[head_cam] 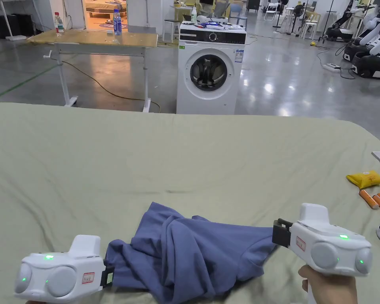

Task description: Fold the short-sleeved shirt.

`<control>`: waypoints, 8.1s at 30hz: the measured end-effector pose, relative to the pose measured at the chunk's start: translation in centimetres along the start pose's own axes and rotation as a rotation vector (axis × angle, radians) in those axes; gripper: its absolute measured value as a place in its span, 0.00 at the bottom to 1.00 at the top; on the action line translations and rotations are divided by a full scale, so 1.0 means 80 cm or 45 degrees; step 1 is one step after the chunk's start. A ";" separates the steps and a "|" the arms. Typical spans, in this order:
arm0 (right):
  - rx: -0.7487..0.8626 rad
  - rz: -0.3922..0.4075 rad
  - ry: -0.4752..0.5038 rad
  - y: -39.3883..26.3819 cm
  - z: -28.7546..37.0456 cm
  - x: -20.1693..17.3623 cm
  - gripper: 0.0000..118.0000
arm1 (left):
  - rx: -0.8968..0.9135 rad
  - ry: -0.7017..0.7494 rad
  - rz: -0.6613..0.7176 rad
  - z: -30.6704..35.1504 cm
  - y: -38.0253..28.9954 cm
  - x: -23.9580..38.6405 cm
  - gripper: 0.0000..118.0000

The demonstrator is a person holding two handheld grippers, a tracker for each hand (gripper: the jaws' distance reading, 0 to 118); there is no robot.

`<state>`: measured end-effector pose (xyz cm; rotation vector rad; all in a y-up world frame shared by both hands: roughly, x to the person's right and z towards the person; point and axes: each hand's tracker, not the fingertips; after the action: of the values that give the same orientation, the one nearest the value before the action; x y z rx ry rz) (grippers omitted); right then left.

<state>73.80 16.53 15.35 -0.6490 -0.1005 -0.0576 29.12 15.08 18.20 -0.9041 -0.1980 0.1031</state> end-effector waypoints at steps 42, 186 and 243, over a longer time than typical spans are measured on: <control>0.460 0.250 -0.009 0.233 0.184 -0.038 0.06 | 0.745 0.260 -0.007 0.292 0.191 -0.119 0.00; 0.353 0.172 -0.049 -0.076 0.092 -0.086 0.00 | 0.073 0.190 0.025 -0.119 0.203 -0.173 0.50; 0.105 0.158 0.043 0.157 -0.020 0.010 0.03 | 0.482 0.197 -0.027 0.101 0.163 -0.141 0.00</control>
<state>75.81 25.55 6.64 -0.5701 -0.0294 0.0548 16.29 27.40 11.36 -0.5298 -0.0403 0.0478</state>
